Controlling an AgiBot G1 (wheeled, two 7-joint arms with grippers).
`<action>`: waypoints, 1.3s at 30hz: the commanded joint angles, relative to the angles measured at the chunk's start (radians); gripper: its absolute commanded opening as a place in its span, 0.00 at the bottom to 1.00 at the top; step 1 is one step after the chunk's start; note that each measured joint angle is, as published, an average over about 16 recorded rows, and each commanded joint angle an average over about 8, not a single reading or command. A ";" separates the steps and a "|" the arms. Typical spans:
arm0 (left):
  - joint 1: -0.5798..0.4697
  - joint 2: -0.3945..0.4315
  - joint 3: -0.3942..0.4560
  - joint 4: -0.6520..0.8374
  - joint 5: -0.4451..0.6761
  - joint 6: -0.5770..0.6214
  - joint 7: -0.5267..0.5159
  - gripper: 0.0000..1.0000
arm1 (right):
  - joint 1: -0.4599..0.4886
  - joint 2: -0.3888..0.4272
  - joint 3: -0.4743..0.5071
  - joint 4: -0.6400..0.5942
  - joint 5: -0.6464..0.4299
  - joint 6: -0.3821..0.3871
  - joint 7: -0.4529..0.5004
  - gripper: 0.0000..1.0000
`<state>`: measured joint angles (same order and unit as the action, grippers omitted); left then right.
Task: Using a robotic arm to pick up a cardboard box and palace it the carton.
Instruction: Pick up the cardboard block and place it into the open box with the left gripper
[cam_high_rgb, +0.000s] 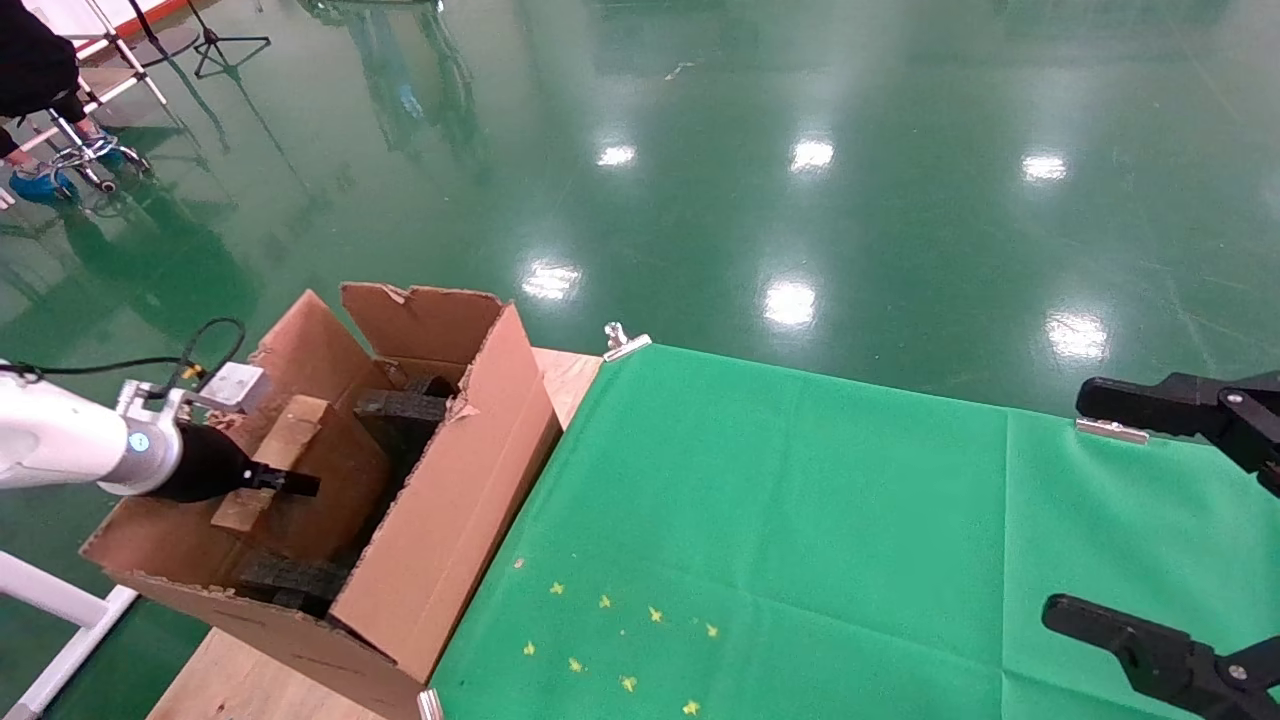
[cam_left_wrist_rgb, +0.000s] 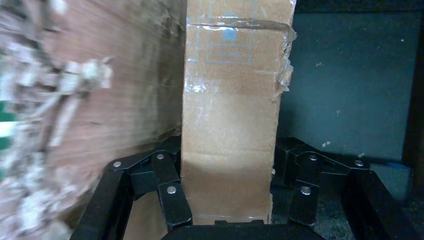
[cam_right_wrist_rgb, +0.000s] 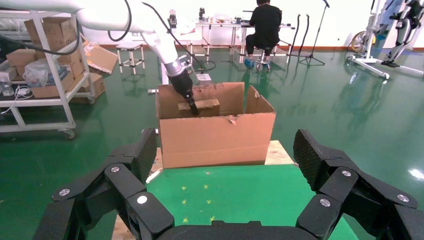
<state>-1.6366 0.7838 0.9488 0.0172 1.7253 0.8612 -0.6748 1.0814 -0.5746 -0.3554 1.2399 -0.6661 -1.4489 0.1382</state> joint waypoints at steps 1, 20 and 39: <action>0.014 0.010 -0.003 0.003 -0.005 -0.009 -0.009 0.00 | 0.000 0.000 0.000 0.000 0.000 0.000 0.000 1.00; 0.059 0.044 -0.006 0.015 -0.009 -0.065 -0.079 1.00 | 0.000 0.000 0.000 0.000 0.000 0.000 0.000 1.00; 0.018 0.037 0.006 0.018 0.007 -0.037 -0.078 1.00 | 0.000 0.000 0.000 0.000 0.000 0.000 0.000 1.00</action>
<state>-1.6186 0.8204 0.9537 0.0341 1.7308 0.8239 -0.7518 1.0812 -0.5744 -0.3554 1.2395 -0.6660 -1.4485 0.1381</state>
